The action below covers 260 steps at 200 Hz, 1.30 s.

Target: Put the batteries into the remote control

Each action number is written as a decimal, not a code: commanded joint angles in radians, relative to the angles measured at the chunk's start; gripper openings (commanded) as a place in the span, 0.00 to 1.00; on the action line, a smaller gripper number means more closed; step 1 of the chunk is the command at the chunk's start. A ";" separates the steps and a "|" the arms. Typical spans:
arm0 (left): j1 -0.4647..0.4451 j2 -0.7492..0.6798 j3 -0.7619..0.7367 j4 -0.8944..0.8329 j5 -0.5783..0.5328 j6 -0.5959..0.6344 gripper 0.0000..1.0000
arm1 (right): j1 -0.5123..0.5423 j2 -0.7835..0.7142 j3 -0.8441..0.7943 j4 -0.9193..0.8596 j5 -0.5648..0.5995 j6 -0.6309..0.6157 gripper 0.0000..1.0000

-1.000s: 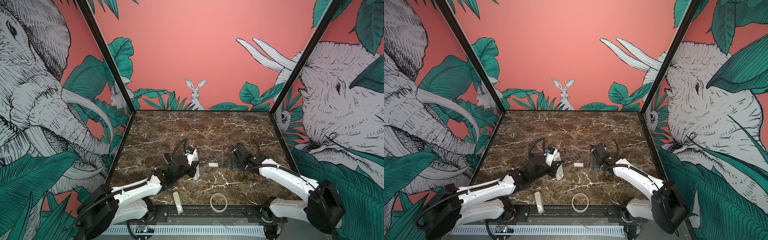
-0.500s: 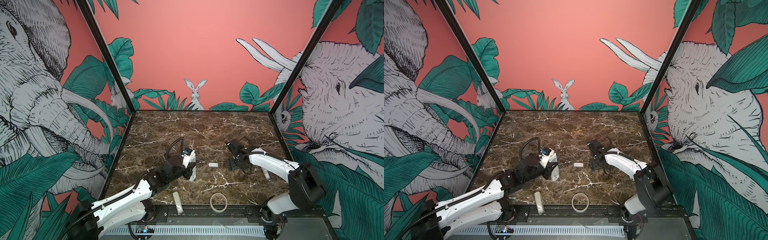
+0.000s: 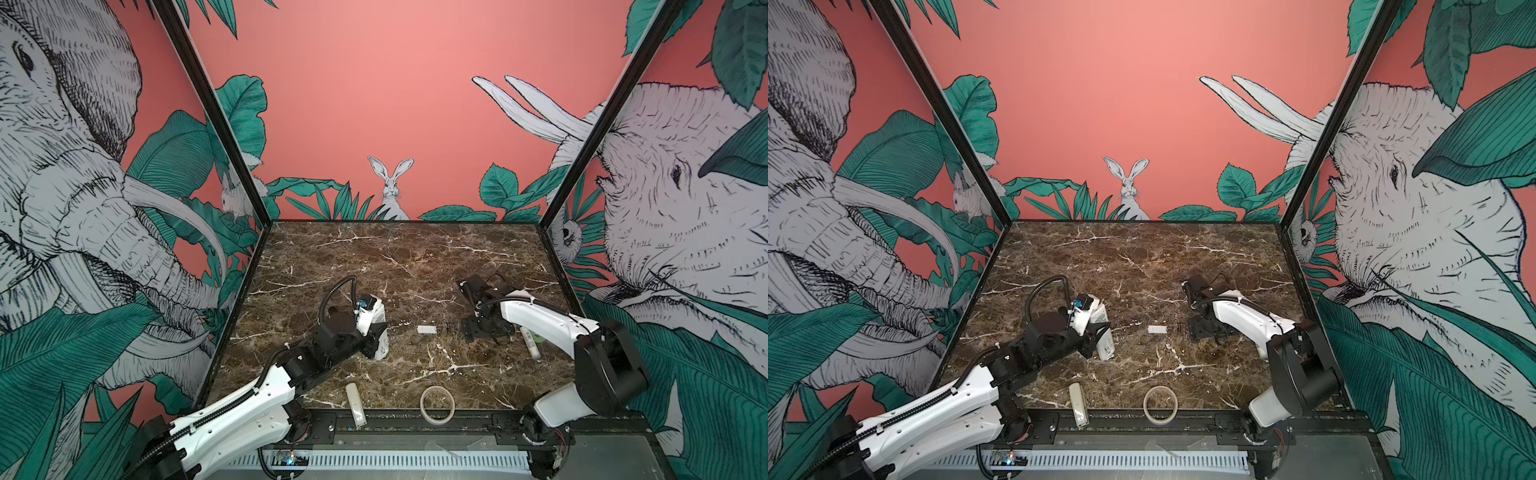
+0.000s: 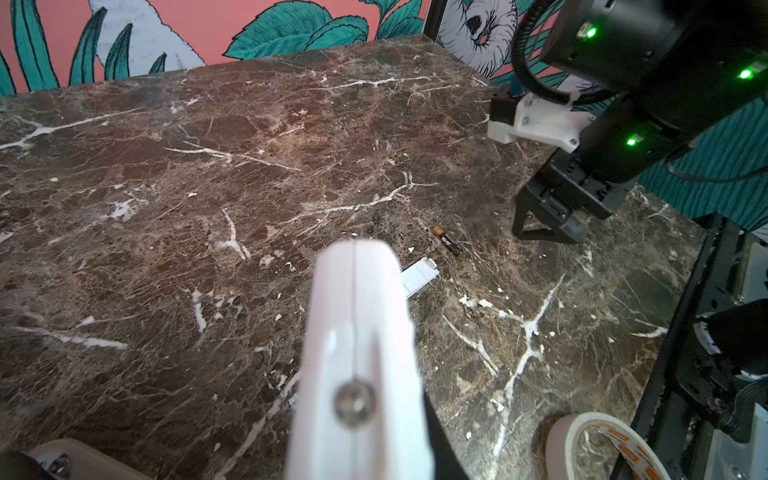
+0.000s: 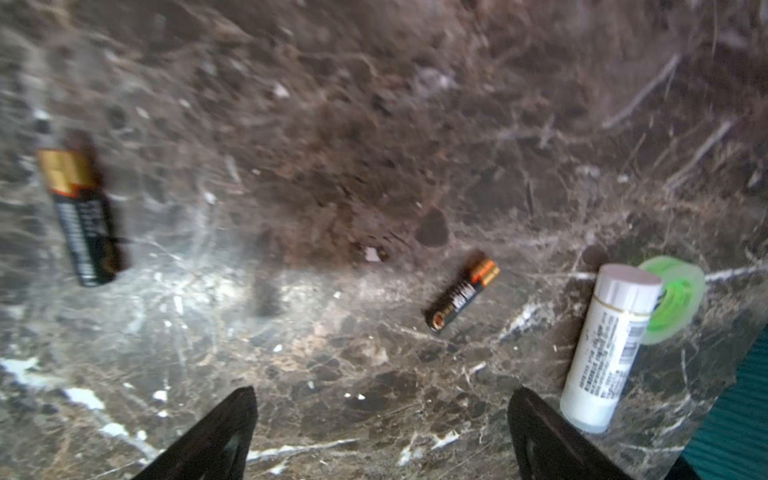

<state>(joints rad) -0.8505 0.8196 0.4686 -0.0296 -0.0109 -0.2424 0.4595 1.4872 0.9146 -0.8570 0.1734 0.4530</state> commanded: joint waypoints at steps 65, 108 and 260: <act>0.033 0.012 0.002 0.033 0.024 -0.008 0.00 | -0.188 0.008 -0.086 0.157 -0.164 -0.017 0.73; 0.036 0.019 0.007 0.019 0.007 -0.005 0.00 | -0.233 0.085 -0.064 0.181 -0.179 -0.097 0.59; 0.037 0.029 0.061 -0.045 -0.030 0.005 0.00 | -0.178 0.368 0.246 0.069 -0.238 -0.416 0.15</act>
<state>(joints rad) -0.8207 0.8585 0.4889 -0.0570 -0.0204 -0.2428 0.2428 1.7847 1.0973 -0.7700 -0.0593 0.1318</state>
